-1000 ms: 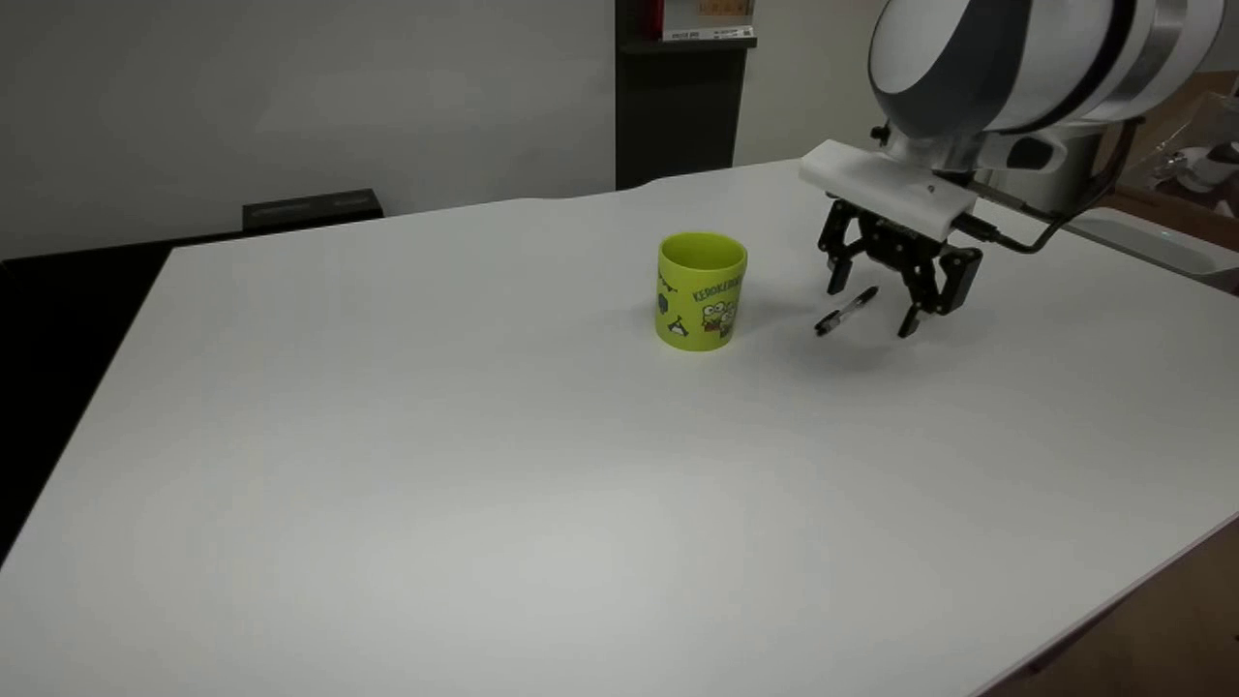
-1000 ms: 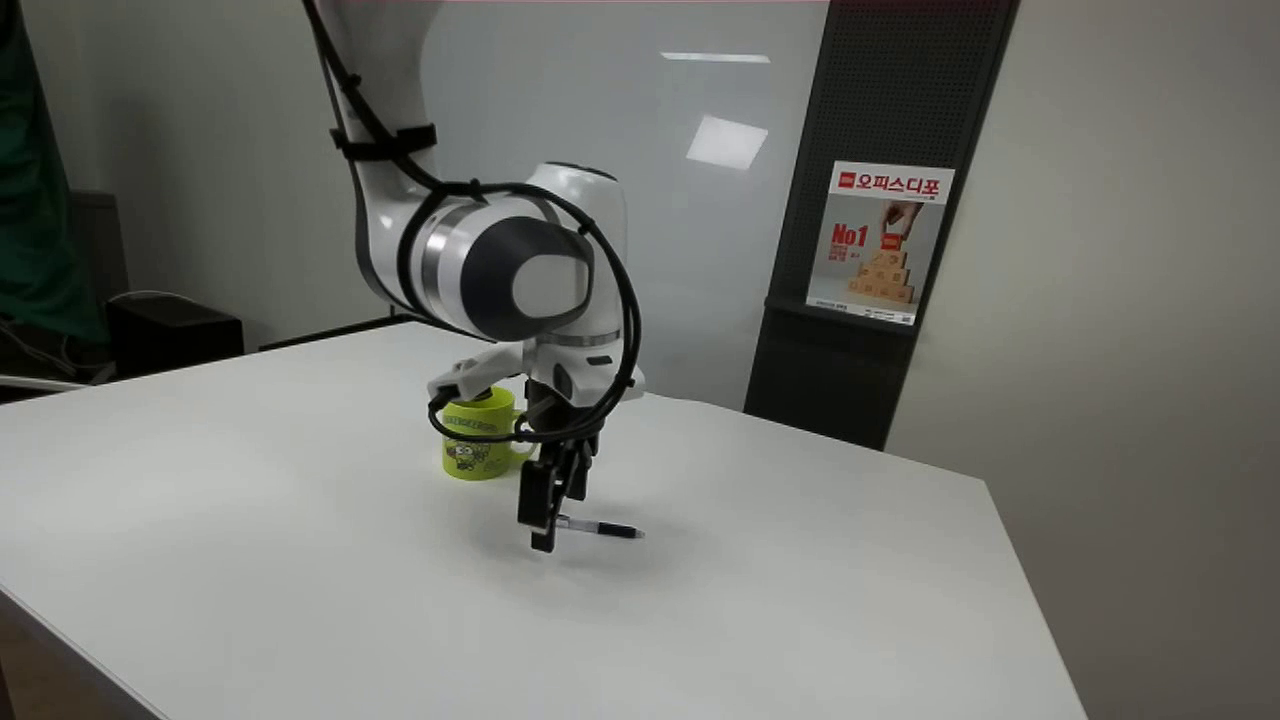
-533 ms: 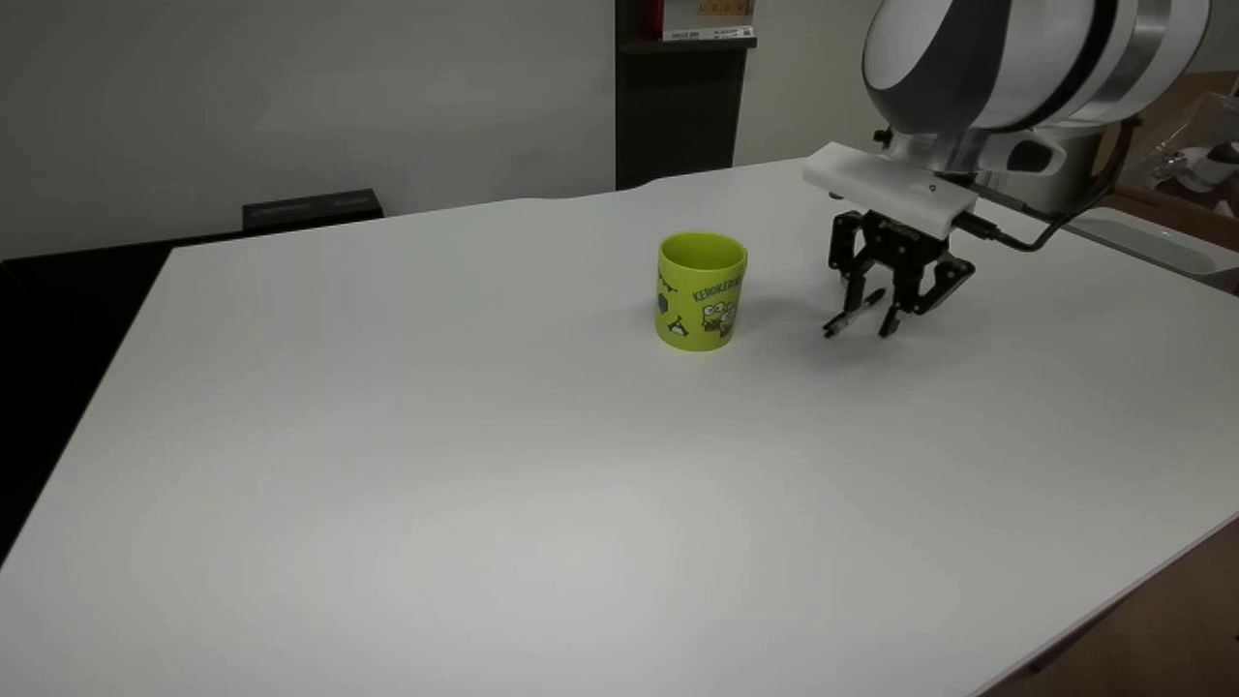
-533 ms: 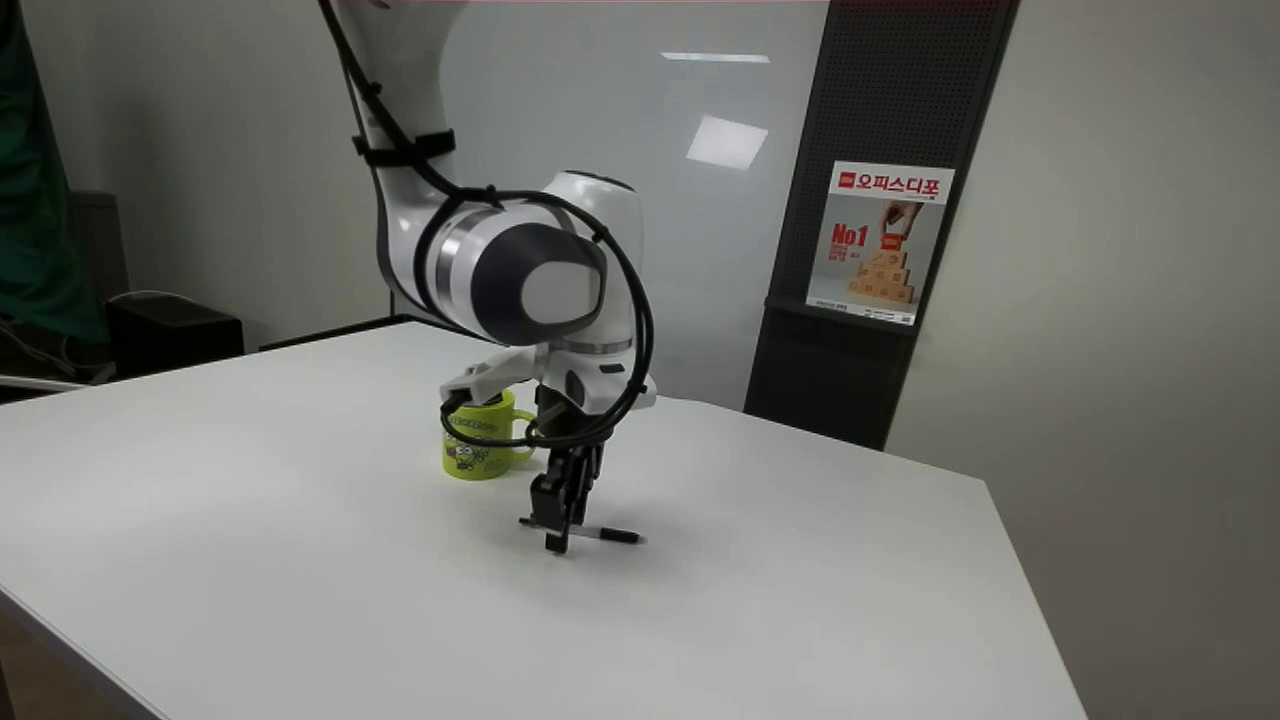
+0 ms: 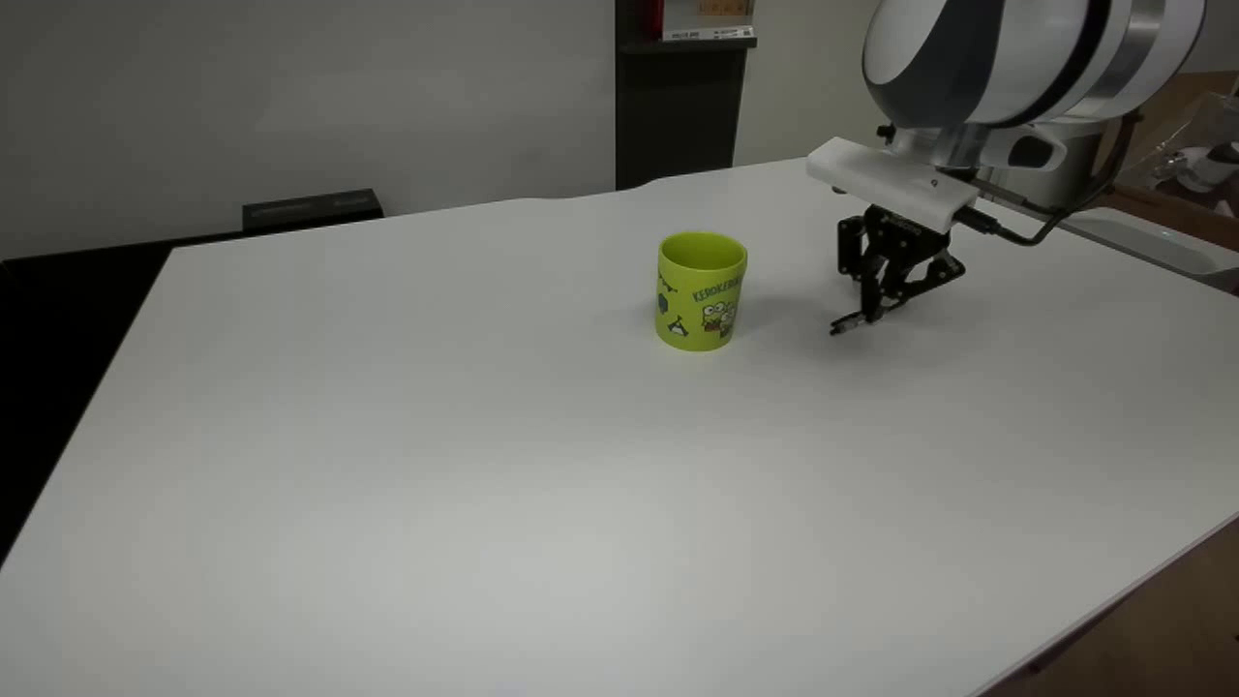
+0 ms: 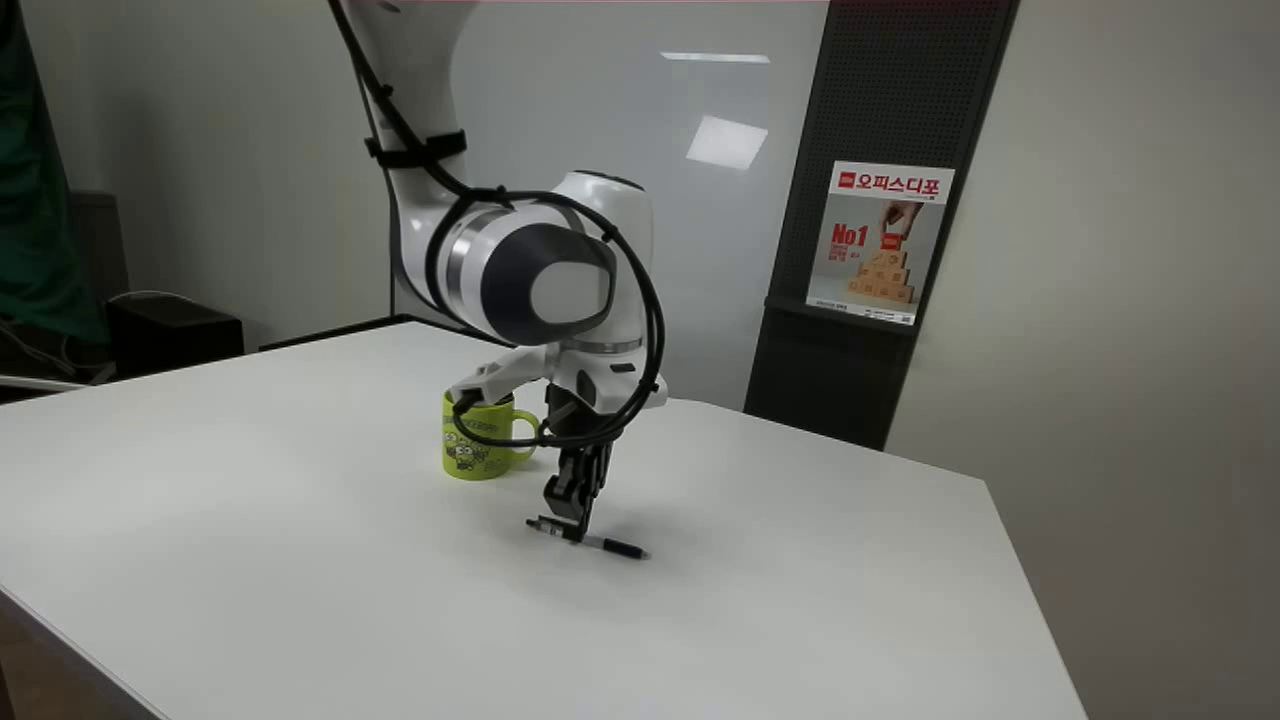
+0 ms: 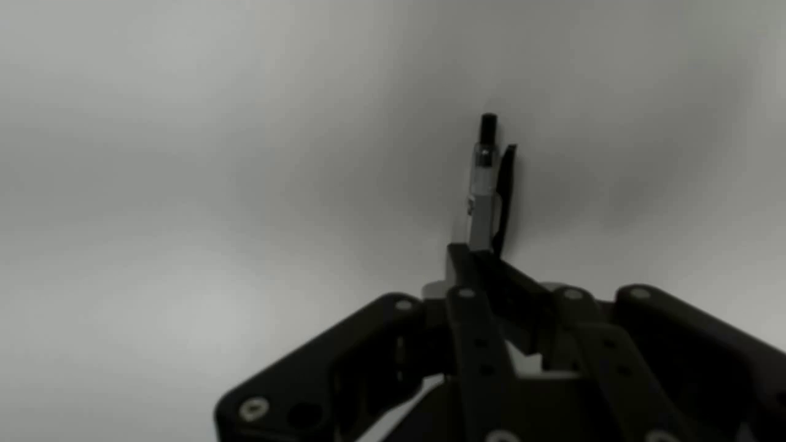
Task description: Put the pen in the cup
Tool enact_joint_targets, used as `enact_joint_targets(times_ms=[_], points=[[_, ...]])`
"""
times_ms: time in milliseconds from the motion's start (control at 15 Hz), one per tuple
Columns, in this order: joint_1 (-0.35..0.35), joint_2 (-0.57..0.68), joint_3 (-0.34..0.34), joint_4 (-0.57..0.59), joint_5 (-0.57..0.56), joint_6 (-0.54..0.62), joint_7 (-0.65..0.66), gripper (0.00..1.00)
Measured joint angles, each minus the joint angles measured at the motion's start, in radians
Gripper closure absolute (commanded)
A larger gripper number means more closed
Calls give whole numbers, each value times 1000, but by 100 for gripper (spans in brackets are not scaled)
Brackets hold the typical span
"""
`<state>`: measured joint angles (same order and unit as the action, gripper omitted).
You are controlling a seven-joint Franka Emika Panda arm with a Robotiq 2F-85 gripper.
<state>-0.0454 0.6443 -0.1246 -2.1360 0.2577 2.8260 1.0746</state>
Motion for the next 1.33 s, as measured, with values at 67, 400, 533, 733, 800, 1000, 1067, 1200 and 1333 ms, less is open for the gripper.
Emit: enact_joint_targets(times_ms=[67,400,533,733,800,1000,1067,1200,1333], points=[[0,0,0,1,1,0,-3,56],[0,0,-4,10,3,5,-18,22],[0,0,-7,15,3,7,-20,8],[1,0,-16,20,3,8,-20,0],[1,0,-21,21,3,8,-20,0],[2,0,-35,25,3,8,-20,0],[2,1,-40,25,3,8,-20,0],[2,3,-46,25,3,7,-20,0],[6,8,-54,26,3,7,-20,0]])
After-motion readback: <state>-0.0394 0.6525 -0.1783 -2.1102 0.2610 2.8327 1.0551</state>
